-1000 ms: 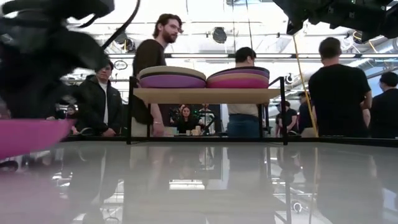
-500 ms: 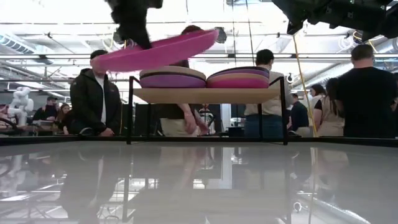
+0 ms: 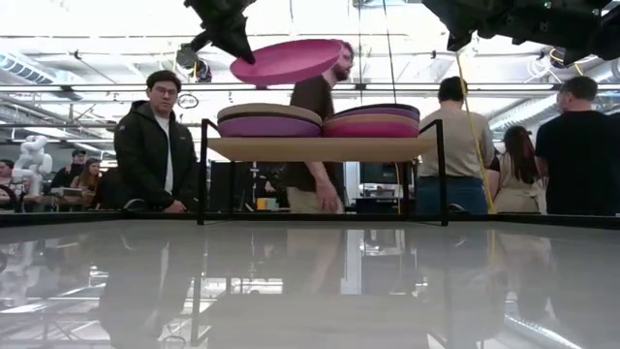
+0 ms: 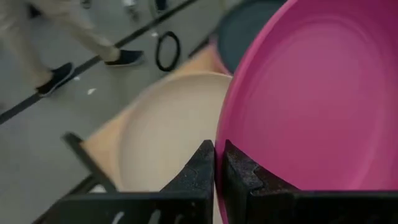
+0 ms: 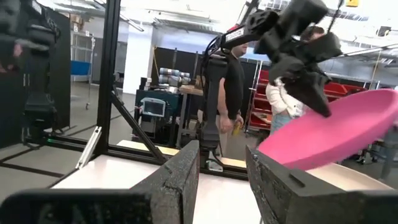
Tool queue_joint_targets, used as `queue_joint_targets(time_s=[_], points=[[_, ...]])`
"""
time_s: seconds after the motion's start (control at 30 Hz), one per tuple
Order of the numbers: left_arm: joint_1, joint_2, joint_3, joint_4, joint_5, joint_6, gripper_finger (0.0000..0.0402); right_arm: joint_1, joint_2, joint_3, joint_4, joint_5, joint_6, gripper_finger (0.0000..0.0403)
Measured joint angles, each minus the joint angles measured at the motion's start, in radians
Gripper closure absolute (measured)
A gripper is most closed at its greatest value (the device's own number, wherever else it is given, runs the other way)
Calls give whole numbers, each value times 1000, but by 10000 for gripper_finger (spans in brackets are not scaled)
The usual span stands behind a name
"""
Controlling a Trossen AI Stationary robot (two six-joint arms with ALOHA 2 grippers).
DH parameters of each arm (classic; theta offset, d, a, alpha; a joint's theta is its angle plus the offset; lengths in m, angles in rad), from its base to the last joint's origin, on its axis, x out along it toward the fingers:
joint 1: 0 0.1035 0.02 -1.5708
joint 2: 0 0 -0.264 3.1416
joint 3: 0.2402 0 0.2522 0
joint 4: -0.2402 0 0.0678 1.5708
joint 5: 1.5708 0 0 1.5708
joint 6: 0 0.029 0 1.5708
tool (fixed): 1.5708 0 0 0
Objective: Place and stack plates onto a shelf
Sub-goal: Stack the pink plate on top of the white plate on the shelf
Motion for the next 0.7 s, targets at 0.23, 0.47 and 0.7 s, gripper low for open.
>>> queue_joint_targets(time_s=[0.23,0.47,0.7], points=[[204,13,1,46,142,-24,392,-1,1,0,1,109,-48,291],[324,85,0,-4,349,-51,392,-1,1,0,1,131,-89,291],[368,148,0,-117,351,-6,392,-1,1,0,1,133,-122,291]])
